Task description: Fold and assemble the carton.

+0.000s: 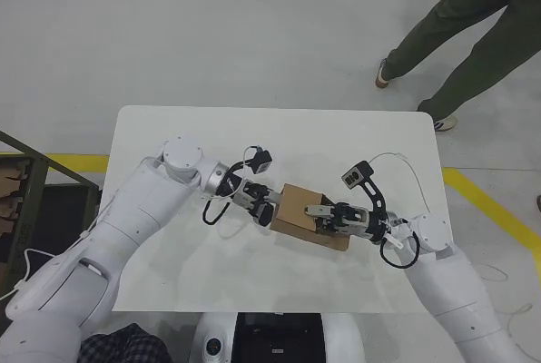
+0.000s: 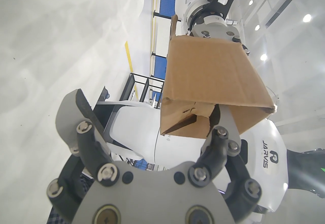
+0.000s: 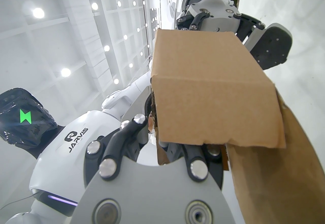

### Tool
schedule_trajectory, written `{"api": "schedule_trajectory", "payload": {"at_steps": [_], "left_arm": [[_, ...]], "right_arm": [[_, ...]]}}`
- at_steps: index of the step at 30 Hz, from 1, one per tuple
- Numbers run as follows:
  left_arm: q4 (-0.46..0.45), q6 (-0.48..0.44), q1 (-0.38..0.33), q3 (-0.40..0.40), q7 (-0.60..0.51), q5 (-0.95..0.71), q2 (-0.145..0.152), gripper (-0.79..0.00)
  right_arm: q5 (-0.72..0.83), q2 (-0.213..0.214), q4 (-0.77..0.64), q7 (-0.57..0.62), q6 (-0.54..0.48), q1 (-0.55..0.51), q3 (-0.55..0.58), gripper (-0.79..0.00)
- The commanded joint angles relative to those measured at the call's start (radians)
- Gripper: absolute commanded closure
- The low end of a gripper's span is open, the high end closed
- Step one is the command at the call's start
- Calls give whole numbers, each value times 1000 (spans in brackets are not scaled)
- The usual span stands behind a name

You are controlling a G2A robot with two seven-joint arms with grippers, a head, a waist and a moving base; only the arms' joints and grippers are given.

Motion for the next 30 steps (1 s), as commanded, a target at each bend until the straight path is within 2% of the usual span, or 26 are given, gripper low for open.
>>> {"api": "schedule_trajectory", "payload": {"at_steps": [1, 9, 14, 17, 23, 30], "left_arm": [[2, -1, 1, 0, 0, -2, -2, -785], [20, -8, 6, -19, -3, 0, 0, -785], [27, -29, 30, -77, 20, 19, 23, -785], [4, -77, 57, -127, 53, 29, 42, -785], [-92, -310, 129, -228, 191, 120, 74, -785], [-167, -567, 194, -294, 322, 221, 90, -785]], "right_arm": [[0, 0, 0, 0, 0, 0, 0, 0], [2, 0, 7, 6, 0, 2, 5, 0], [-2, 3, 20, 15, 8, 1, 18, 0], [-1, 5, 27, 24, 14, 1, 25, 0], [27, 6, 51, 60, 39, 11, 30, 0], [39, 8, 82, 95, 88, 38, 38, 0]]}}
